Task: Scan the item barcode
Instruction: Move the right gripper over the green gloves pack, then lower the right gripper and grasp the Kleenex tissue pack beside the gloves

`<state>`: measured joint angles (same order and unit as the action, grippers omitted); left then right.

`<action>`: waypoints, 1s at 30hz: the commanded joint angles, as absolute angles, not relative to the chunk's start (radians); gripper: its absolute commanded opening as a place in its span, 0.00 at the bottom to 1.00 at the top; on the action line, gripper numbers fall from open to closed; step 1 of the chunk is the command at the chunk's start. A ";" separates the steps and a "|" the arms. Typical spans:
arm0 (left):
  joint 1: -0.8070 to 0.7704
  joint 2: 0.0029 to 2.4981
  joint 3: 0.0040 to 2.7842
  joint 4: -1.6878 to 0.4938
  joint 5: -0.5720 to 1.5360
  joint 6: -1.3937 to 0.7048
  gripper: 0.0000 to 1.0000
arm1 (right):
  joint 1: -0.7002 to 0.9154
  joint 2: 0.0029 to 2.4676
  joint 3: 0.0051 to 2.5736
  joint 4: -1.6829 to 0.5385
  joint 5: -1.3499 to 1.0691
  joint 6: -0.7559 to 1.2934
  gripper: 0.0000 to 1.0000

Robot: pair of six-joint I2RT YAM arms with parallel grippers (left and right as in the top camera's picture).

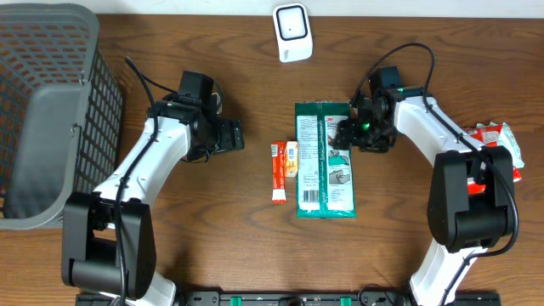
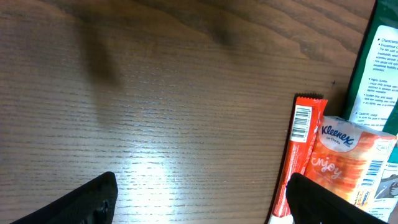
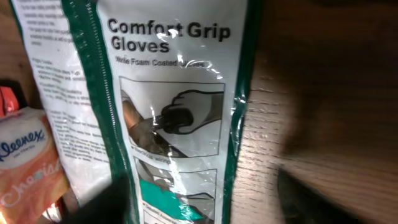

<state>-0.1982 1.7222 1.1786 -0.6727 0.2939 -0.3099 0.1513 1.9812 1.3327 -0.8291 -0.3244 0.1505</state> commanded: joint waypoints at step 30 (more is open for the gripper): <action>-0.195 1.706 1.188 -0.657 0.078 -0.301 0.87 | 0.748 1.887 1.345 -0.717 0.258 0.639 0.64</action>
<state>-0.1982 1.7222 1.1786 -0.6533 0.0975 -0.3099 0.7494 1.8690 1.3380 -0.7177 0.2070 0.6109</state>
